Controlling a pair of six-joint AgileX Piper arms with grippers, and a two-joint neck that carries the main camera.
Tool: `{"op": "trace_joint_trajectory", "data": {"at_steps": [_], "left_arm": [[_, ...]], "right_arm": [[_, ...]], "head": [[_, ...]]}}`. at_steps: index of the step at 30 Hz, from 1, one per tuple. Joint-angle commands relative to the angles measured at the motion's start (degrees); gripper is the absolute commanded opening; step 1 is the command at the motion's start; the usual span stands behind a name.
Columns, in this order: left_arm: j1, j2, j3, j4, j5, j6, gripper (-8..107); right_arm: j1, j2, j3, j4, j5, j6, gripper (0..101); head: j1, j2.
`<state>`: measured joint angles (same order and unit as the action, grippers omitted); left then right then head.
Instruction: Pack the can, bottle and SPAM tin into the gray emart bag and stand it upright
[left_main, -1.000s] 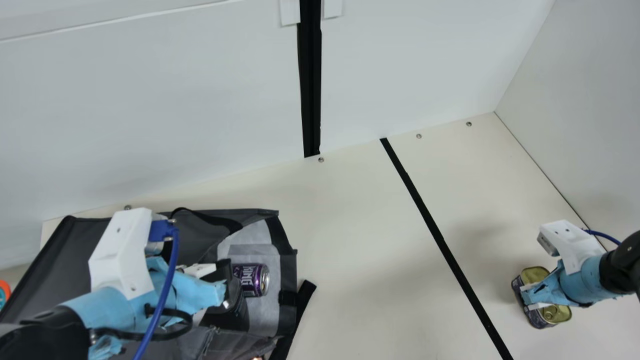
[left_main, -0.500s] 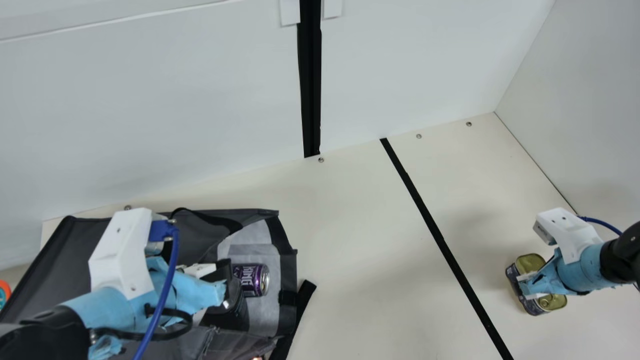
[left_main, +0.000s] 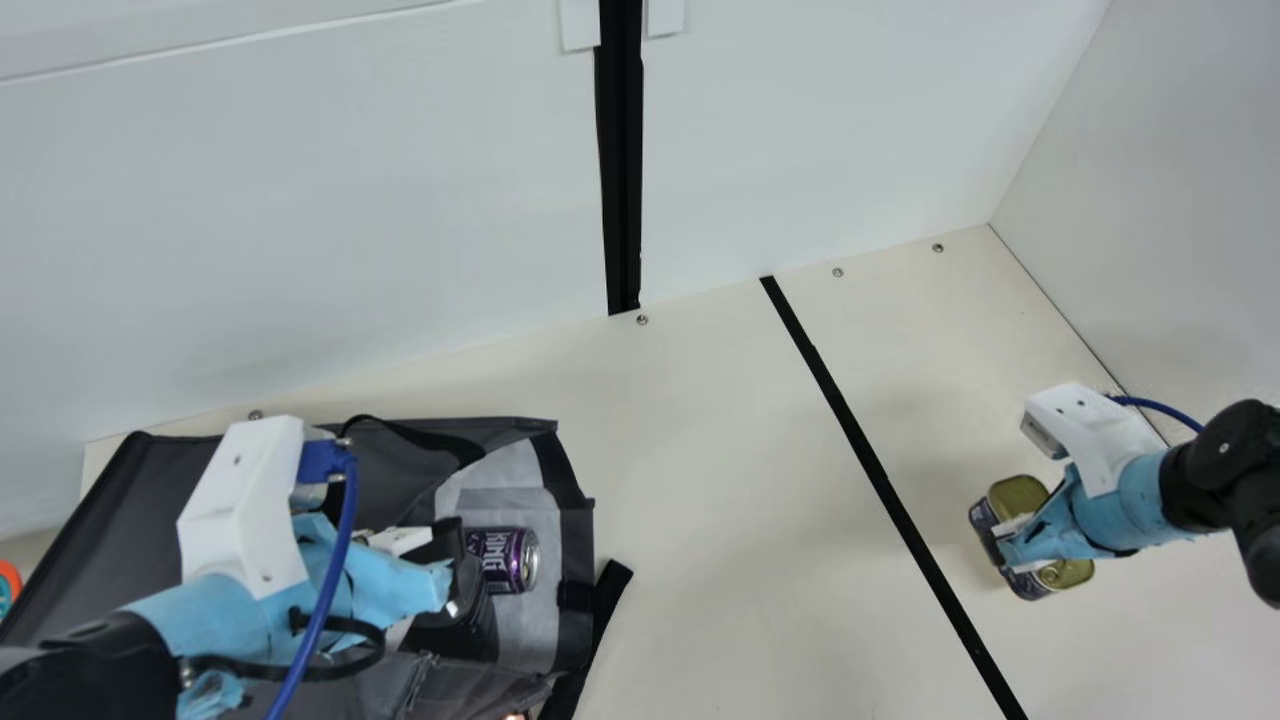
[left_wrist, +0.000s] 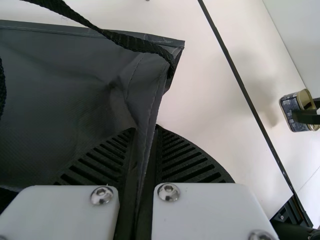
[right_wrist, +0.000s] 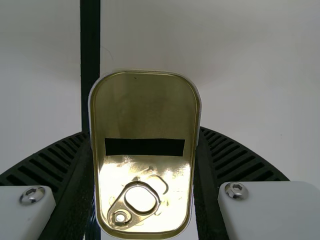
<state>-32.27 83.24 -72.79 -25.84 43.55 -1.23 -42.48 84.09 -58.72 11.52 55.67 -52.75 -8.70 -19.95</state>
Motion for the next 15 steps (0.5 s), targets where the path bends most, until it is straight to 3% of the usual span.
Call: {"op": "trace_joint_trajectory", "data": {"at_steps": [1, 15], "left_arm": [[0.0, 0.0, 0.0, 0.0, 0.0, 0.0, -8], [0.0, 0.0, 0.0, 0.0, 0.0, 0.0, -8]], "right_arm": [[1.9, -0.2, -0.2, -0.1, 0.2, 0.5, 0], [10.8, 0.3, -4.6, 1.0, 3.8, -3.1, 0]], "head": [[-1.3, 0.0], [-1.3, 0.0]]}}
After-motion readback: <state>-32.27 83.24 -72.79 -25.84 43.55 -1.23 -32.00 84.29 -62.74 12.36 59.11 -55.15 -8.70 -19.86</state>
